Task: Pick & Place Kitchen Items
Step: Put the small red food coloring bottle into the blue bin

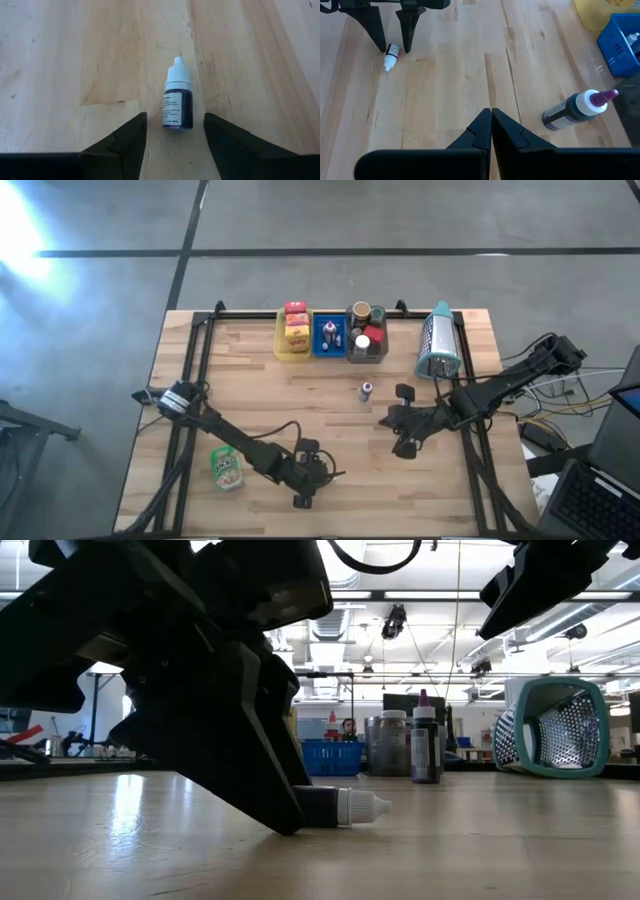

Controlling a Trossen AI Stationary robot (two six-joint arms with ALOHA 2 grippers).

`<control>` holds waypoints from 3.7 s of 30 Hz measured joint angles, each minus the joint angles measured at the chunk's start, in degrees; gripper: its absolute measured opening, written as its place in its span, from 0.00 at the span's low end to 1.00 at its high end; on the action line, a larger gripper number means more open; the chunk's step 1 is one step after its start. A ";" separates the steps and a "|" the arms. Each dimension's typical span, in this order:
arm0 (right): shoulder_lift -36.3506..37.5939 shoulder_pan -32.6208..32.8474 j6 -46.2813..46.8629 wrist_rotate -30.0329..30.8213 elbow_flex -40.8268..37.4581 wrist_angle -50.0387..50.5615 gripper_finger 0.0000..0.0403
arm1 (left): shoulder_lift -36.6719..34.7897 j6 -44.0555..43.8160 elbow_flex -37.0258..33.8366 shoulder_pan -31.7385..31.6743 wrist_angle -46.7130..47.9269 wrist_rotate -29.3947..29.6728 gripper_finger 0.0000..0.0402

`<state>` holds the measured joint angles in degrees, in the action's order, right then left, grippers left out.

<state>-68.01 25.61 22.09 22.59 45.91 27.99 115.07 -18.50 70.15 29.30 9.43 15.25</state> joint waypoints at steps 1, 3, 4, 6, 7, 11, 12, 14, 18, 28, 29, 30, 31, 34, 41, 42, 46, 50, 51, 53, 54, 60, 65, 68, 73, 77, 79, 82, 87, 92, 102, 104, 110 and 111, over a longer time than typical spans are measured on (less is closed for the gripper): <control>0.00 0.00 0.00 0.00 0.00 0.00 0.02 | 0.00 0.00 0.00 0.00 0.02 0.02 0.51; 0.00 0.00 0.00 0.00 0.00 0.00 0.02 | 0.00 0.00 0.00 0.00 0.02 0.04 0.51; 0.00 0.00 0.00 0.00 0.00 0.00 0.02 | 0.00 0.00 0.00 0.00 0.02 0.03 0.50; 0.00 0.00 0.00 0.00 -0.02 0.00 0.02 | 0.00 0.00 -0.01 0.00 0.02 0.02 0.49; 0.00 0.00 0.00 0.00 -0.04 0.00 0.02 | 0.00 0.00 -0.02 0.00 0.02 -0.01 0.47; 0.00 0.00 0.00 0.00 -0.07 -0.02 0.02 | 0.00 0.04 -0.02 0.00 0.02 -0.13 0.39; 0.00 0.00 0.00 0.00 -0.07 -0.02 0.02 | 0.00 0.06 -0.04 0.00 0.03 -0.13 0.37; 0.00 0.00 0.00 0.00 -0.07 -0.02 0.02 | 0.01 0.42 -0.04 0.00 0.05 -0.04 0.33; 0.00 0.00 0.00 0.00 -0.07 -0.02 0.02 | 0.02 0.50 -0.04 -0.07 0.09 0.13 0.29; 0.00 0.00 0.00 0.00 -0.07 -0.02 0.02 | 0.07 0.53 -0.07 -0.07 0.08 0.72 0.26; -0.01 0.00 0.02 0.00 -0.07 -0.02 0.02 | 0.07 0.52 -0.07 -0.07 0.08 0.72 0.26; -0.02 0.00 0.02 0.00 -0.07 -0.02 0.02 | 0.06 0.44 -0.07 -0.07 0.08 0.72 0.26; -0.01 0.00 0.02 0.00 -0.07 -0.02 0.02 | 0.00 0.34 -0.09 -0.07 0.08 0.70 0.26; -0.02 0.00 0.02 0.00 -0.07 -0.02 0.02 | -0.58 -0.22 -0.24 -0.11 0.08 0.55 0.25; -0.02 0.00 0.01 0.00 -0.09 -0.12 0.02 | -3.41 1.73 -0.49 -1.07 -2.57 0.32 0.23; -0.02 0.00 -0.01 -0.02 -0.09 -0.11 0.02 | -3.74 1.88 -0.84 -1.42 -3.85 0.34 0.23; -0.02 0.00 -0.07 -0.04 -0.09 -0.25 0.02 | -5.32 3.14 -4.98 -3.25 -12.90 -0.08 0.23; -0.02 0.00 -0.20 -0.07 -0.09 -0.27 0.02 | -8.47 3.90 -10.45 -6.15 -22.92 -0.83 0.23; -0.02 0.00 -0.20 -0.07 -0.09 -0.33 0.02 | -9.32 4.01 -11.89 -6.99 -24.81 -0.84 0.23; -0.02 0.00 -0.22 -0.07 -0.09 -0.33 0.02 | -11.00 4.48 -15.08 -8.89 -29.08 -0.89 0.23; -0.02 -0.05 -0.22 -0.07 -0.09 -0.44 0.02 | -12.11 5.07 -16.55 -9.91 -31.51 -1.33 0.23; -0.04 -0.21 -3.84 0.22 1.21 -0.54 0.02 | -17.36 4.55 -23.40 -17.75 -50.43 -10.52 0.23; -0.04 -1.16 -4.76 2.95 3.75 -0.76 0.02 | -19.21 -2.44 -24.37 -24.23 -55.93 -24.23 0.23; -0.04 -2.27 -6.25 3.11 5.75 -0.78 0.02 | -19.09 -6.25 -24.24 -26.88 -55.05 -31.54 0.23; -0.04 -3.72 -10.53 2.91 8.78 -0.72 0.05 | -19.32 -7.86 -24.50 -29.01 -55.40 -33.85 0.23; -0.02 -4.42 -12.79 2.67 11.01 -0.78 0.16 | -19.34 -8.63 -24.48 -30.00 -55.59 -35.35 0.23; -0.02 -4.90 -13.33 2.44 11.59 -0.82 0.23 | -19.37 -8.74 -24.49 -30.13 -56.03 -35.33 0.23; -0.27 -5.83 -13.75 2.27 11.87 -0.98 0.33 | -19.37 -9.33 -24.48 -30.10 -57.36 -35.36 0.23; -2.89 -8.90 -13.96 -4.51 11.82 -3.23 0.46 | -19.41 -9.05 -24.30 -30.08 -57.44 -35.36 0.23; -6.26 -11.39 -16.43 -9.89 12.29 -5.00 0.52 | -19.41 -9.00 -24.44 -30.08 -57.40 -35.34 0.23; -11.70 -12.27 -21.50 -10.39 16.19 -7.00 0.52 | -19.41 -8.37 -24.54 -30.08 -56.37 -35.34 0.23; -12.34 -12.33 -22.06 -10.64 16.82 -7.15 0.50 | -19.41 -8.14 -24.55 -30.08 -56.42 -35.34 0.23; -12.81 -12.30 -22.29 -10.73 17.53 -4.87 0.42 | -19.41 -7.66 -24.55 -30.08 -56.40 -35.34 0.23; -12.81 -12.28 -22.27 -10.75 17.55 -4.83 0.40 | -19.41 -7.61 -24.55 -30.08 -56.39 -35.34 0.23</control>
<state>-80.82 13.32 -0.19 11.84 63.46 23.16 95.66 -26.11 45.60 -0.78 -46.96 -20.10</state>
